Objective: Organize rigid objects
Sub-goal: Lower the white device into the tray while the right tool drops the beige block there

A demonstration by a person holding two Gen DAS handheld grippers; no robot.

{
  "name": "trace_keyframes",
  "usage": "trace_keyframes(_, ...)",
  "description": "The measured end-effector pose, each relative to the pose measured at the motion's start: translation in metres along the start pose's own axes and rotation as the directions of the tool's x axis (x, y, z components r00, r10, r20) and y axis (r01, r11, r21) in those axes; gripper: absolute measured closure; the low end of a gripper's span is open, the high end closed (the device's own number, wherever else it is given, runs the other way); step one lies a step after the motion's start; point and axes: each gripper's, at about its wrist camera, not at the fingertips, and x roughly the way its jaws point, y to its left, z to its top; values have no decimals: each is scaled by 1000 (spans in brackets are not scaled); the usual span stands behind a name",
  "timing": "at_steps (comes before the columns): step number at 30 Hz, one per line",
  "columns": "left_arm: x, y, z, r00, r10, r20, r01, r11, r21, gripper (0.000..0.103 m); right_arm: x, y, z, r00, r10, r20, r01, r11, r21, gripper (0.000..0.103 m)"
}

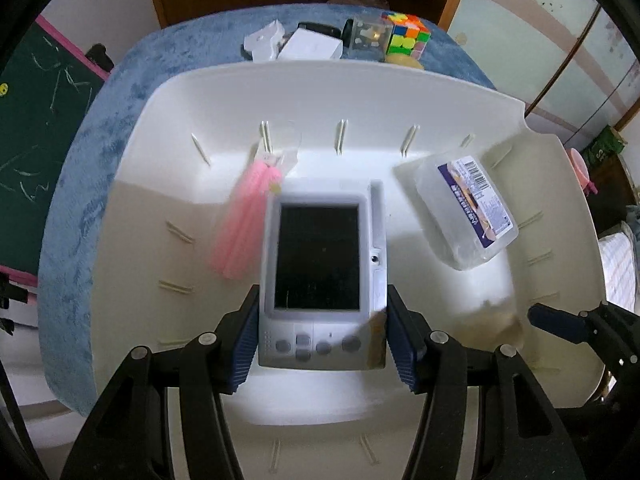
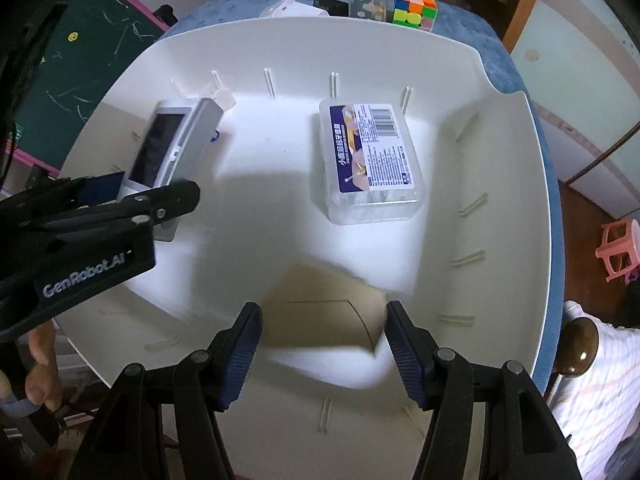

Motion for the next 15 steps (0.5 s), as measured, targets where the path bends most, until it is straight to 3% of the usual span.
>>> trace_keyframes(6,-13,-6,10,999,8,48,-9,1000,24,29,-8,-1,1,1000,15,21,-15,1000,-12,37)
trace_keyframes(10,-25,-3,15,998,7,64,-7,1000,4,28,-18,0,2,999,-2,47,4,1000,-27,31)
trace_keyframes(15,-46,0,17,995,12,104,-12,1000,-4,28,-39,-2,3,994,26,104,-23,999,-32,31)
